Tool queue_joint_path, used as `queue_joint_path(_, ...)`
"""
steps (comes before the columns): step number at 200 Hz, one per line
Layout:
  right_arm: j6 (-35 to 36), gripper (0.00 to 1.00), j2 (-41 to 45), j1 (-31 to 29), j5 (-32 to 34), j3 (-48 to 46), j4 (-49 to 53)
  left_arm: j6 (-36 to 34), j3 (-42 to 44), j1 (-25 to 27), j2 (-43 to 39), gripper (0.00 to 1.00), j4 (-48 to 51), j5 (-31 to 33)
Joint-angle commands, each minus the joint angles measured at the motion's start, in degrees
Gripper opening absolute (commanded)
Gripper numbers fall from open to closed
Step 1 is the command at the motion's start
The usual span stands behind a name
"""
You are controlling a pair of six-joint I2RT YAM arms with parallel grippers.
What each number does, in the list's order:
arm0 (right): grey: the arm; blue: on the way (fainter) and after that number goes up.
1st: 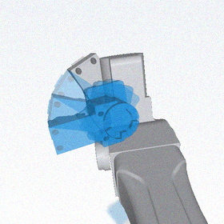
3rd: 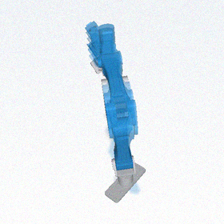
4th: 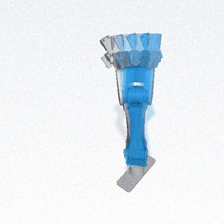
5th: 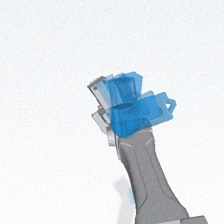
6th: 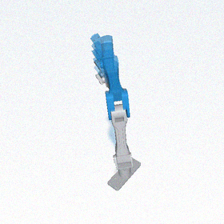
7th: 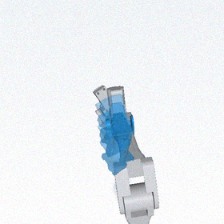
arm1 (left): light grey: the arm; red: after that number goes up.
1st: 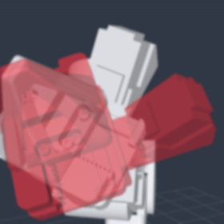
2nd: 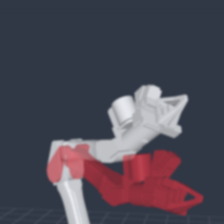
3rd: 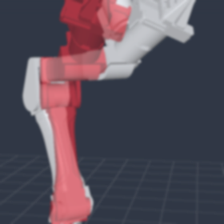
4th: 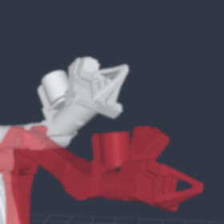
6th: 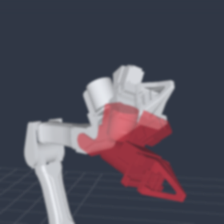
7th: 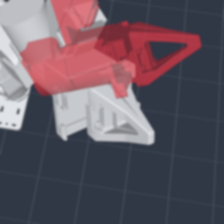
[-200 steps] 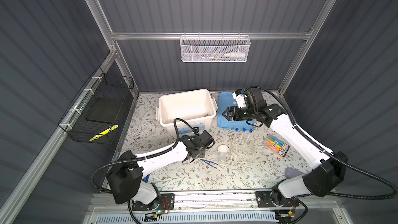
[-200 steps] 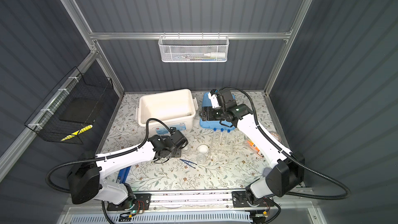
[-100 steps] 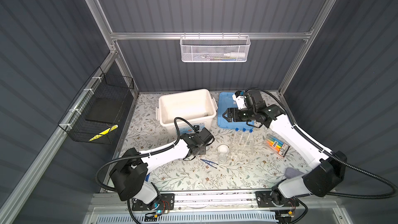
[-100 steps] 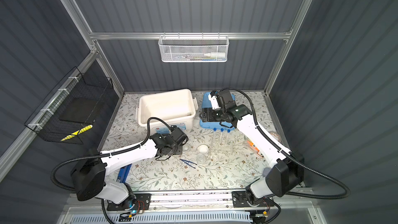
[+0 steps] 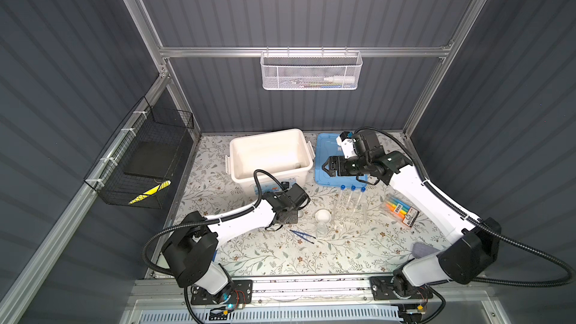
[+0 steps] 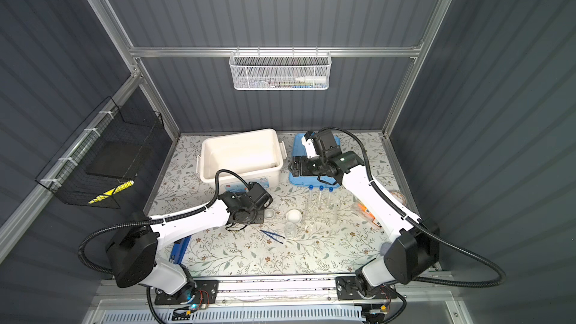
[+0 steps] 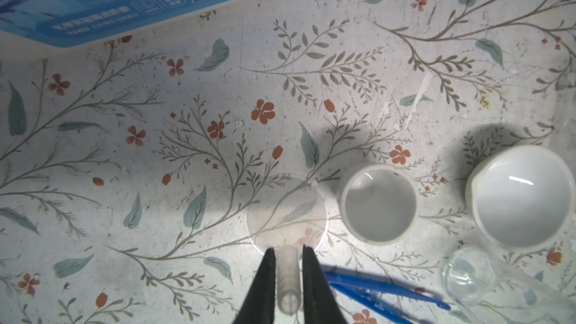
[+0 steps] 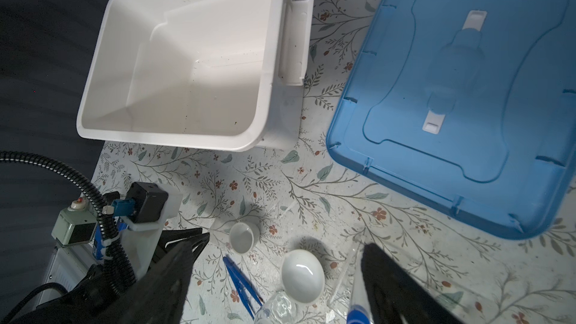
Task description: Organize the chemistry lab equipment
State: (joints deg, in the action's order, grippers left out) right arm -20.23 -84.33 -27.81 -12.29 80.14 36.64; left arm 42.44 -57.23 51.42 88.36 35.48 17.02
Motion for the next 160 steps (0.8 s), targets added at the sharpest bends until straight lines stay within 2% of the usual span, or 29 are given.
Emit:
queue_joint_path(1, -0.2, 0.87, -0.8, 0.0, 0.3, 0.3, 0.5, -1.1, -1.8, -0.2, 0.6, 0.15, 0.9, -0.8)
queue_joint_path(25, -0.3, 0.87, -0.7, 0.0, 0.3, 0.0, 0.5, -1.6, -2.2, -0.2, 0.6, 0.09, 1.5, -0.7)
queue_joint_path(64, -0.1, 0.87, -0.7, 0.1, 0.3, 0.1, 0.4, -2.2, -3.3, -0.2, 0.2, 0.04, 3.0, 0.5)
queue_joint_path(119, 0.0, 0.87, -0.8, 0.0, 0.0, 0.4, 0.3, -2.6, -6.5, -0.2, -1.9, 0.02, 8.0, 3.2)
queue_joint_path(160, 0.2, 0.87, -1.5, 0.1, -0.4, 1.2, 0.3, -4.0, -12.2, -0.2, -3.7, 0.02, 14.9, 6.5)
